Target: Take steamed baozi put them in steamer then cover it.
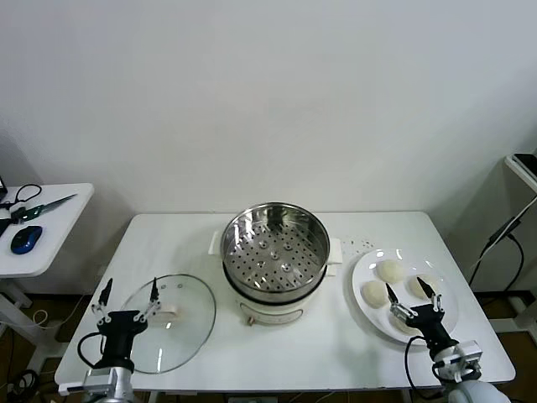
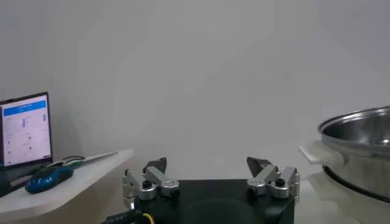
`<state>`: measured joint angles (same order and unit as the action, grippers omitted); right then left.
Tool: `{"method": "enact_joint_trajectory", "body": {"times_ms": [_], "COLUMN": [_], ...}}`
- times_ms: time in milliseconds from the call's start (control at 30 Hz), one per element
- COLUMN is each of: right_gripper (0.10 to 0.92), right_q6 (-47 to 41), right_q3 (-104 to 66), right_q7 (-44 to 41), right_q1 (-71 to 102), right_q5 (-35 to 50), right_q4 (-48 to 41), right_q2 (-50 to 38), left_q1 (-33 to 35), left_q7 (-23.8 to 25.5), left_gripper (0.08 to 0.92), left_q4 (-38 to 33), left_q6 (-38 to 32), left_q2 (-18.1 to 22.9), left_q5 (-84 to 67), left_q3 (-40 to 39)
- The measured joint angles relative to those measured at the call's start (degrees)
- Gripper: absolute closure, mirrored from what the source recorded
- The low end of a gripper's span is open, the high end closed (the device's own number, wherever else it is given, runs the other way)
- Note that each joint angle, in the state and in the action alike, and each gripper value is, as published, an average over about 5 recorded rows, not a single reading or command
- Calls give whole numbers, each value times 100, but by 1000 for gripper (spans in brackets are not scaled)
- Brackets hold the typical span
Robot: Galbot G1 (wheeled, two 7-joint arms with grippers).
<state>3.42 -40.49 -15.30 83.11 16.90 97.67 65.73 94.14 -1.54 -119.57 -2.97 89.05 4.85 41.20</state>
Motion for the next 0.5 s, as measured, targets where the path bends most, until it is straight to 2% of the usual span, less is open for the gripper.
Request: {"method": "enact_joint_trajectory", "body": {"times_ms": [200,500], "right_gripper": [203,203], "right_q6": [-194,-320], "right_q3": [90,677], "right_q7": [-569,-2210], "right_q1": [-307,-1333], "right_q5": [-356,-1203], "right_q4": [-200,-947], "right_q2": [-543,-1967], "left_q1": [-20,-13], "left_q7": [-84,-182], "left_gripper": [177,177], "left_q4": [-28,-25], "left_q6": [38,36], "left_q2": [-11,-74], "left_q5": [35,47], "left_q3": [-42,-110]}}
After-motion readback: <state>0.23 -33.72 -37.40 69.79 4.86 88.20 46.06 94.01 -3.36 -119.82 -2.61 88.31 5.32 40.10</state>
